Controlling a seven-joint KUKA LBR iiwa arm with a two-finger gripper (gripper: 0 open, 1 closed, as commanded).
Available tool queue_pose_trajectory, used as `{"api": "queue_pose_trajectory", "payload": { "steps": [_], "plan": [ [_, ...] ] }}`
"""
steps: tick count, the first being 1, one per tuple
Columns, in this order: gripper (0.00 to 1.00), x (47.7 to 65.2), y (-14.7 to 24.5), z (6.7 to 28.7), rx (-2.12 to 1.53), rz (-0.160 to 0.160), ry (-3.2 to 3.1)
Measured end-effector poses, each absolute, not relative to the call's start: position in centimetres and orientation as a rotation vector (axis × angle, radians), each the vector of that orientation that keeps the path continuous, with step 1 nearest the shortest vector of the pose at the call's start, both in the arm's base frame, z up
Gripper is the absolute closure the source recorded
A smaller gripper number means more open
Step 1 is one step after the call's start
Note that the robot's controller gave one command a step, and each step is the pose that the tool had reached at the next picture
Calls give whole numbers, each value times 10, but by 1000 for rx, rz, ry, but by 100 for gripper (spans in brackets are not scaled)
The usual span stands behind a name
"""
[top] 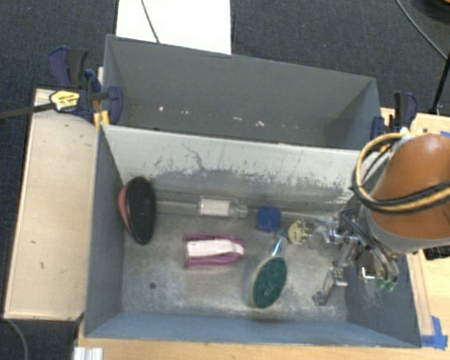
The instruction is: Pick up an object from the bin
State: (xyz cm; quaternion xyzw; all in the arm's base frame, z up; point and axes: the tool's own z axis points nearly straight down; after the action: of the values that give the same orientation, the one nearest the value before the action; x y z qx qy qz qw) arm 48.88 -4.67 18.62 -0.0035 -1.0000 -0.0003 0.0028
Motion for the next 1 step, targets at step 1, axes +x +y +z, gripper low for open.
{"api": "queue_pose_trajectory", "payload": {
  "steps": [1],
  "plan": [
    [0,508,5,87,529,-2,-3102]
  ]
}}
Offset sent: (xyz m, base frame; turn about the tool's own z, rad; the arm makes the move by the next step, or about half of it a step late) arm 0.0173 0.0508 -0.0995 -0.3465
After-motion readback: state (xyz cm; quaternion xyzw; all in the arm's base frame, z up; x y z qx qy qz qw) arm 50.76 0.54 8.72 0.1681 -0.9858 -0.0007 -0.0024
